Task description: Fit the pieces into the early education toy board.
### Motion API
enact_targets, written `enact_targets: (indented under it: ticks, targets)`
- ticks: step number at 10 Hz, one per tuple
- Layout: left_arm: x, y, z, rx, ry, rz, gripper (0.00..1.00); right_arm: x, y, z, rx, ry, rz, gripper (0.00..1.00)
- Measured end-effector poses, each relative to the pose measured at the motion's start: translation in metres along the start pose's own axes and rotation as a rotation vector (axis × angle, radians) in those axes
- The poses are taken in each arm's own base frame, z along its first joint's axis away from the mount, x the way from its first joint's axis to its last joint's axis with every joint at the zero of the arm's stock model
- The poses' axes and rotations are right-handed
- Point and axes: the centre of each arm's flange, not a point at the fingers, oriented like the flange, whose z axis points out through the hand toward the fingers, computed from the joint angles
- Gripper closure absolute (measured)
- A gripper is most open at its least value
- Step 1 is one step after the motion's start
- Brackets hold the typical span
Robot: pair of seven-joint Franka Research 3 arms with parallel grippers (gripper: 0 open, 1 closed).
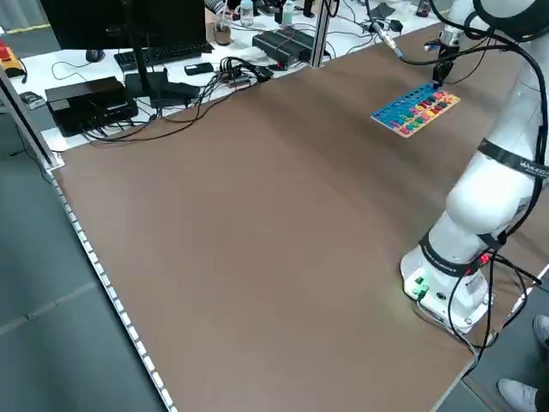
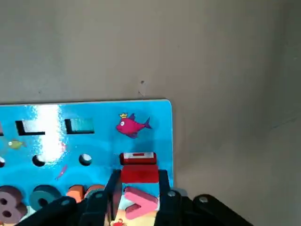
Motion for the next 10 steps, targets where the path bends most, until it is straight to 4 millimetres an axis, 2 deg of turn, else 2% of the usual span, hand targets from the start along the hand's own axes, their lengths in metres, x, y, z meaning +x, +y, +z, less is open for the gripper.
enact_targets:
  ticks: [10]
  targets:
    - [0.0002,0.0031,0.0004,0.000,-0.001,0.005,0.00,0.0043,-0.0025,0.0019,0.004,0.019,-0.006,0.64]
